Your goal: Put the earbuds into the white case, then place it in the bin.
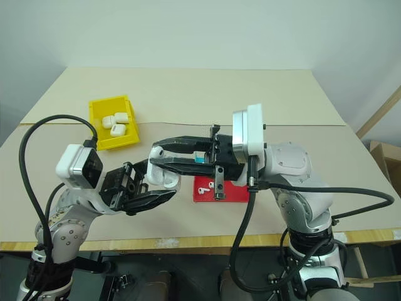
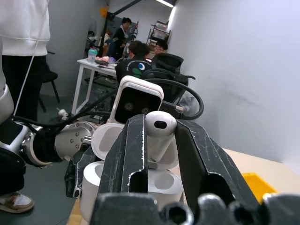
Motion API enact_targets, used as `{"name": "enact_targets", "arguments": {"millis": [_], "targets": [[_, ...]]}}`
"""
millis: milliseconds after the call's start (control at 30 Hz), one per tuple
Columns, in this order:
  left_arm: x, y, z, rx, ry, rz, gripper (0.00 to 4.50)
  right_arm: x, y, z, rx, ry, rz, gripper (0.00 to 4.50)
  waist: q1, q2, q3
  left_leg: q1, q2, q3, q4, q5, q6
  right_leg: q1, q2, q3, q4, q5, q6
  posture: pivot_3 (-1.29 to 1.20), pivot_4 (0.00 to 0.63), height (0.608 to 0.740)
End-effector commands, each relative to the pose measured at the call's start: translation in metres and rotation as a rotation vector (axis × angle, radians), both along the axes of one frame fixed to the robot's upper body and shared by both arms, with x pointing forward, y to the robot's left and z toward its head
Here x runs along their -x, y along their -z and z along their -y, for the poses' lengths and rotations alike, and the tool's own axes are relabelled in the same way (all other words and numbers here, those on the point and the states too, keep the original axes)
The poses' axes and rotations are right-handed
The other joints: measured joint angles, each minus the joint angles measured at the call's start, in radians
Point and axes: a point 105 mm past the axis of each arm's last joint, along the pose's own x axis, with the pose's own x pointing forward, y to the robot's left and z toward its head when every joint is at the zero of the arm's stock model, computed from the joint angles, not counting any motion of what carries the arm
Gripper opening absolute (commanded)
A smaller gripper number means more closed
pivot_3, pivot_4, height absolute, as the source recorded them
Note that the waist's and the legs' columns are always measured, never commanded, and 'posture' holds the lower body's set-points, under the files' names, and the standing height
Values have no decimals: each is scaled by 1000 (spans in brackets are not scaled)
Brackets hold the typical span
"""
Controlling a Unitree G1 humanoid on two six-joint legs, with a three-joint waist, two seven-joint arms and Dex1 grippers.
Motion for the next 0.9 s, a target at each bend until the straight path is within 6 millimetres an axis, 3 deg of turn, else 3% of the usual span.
{"name": "enact_targets", "arguments": {"millis": [33,900], "targets": [[7,-11,1,22,22,60,2786,0,0,5,9,15,35,953,0,0,0,0,0,0,0,0,0,0,0,0,0,0,0,0,150,740],[8,-11,4,57,35,78,2786,3,12,4,77,10,39,953,0,0,0,0,0,0,0,0,0,0,0,0,0,0,0,0,150,740]]}}
